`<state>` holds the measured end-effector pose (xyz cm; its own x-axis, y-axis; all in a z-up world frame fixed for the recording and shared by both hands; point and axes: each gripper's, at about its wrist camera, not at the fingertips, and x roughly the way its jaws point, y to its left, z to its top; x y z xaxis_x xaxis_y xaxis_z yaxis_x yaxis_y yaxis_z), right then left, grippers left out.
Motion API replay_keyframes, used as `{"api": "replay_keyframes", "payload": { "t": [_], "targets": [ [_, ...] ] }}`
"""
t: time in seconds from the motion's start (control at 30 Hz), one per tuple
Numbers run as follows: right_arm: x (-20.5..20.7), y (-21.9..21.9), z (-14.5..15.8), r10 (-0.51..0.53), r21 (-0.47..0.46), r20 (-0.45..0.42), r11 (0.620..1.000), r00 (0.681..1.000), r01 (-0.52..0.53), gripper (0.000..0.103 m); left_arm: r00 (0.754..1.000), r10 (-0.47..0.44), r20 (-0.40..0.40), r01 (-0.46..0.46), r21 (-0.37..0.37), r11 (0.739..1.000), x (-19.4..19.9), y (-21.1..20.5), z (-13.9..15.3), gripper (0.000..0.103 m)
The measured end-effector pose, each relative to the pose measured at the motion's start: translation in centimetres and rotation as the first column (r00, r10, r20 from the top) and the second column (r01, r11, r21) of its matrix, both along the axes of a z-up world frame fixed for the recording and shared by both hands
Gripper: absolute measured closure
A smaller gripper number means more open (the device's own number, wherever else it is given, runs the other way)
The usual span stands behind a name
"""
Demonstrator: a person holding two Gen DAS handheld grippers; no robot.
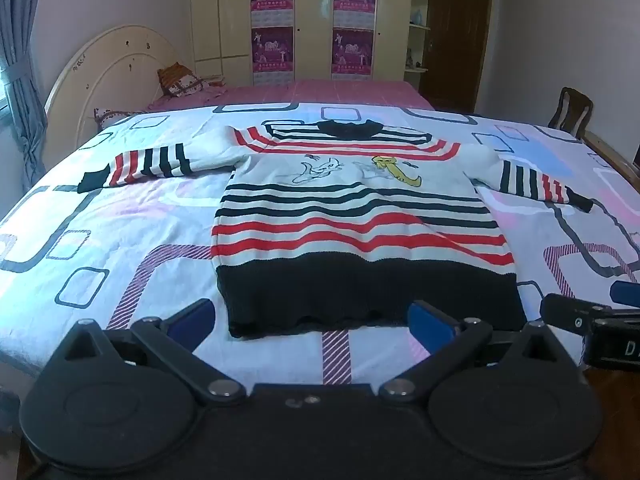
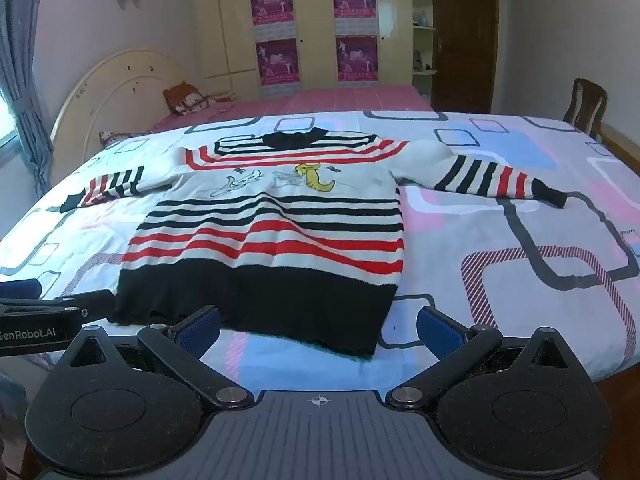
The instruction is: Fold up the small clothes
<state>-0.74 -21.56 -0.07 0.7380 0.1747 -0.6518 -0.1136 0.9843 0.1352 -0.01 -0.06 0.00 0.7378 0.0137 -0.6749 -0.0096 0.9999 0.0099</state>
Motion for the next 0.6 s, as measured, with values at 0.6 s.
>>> {"api": "replay_keyframes", "payload": {
  "t": [0.6],
  "targets": [
    [0.0, -0.2, -0.1, -0.003, 0.012, 0.002, 1.000, 1.000, 0.003, 0.000, 1.000, -0.005, -0.004, 0.005, -0.003, 1.000, -0.3, -0.9, -0.5, 0.000]
  ]
}}
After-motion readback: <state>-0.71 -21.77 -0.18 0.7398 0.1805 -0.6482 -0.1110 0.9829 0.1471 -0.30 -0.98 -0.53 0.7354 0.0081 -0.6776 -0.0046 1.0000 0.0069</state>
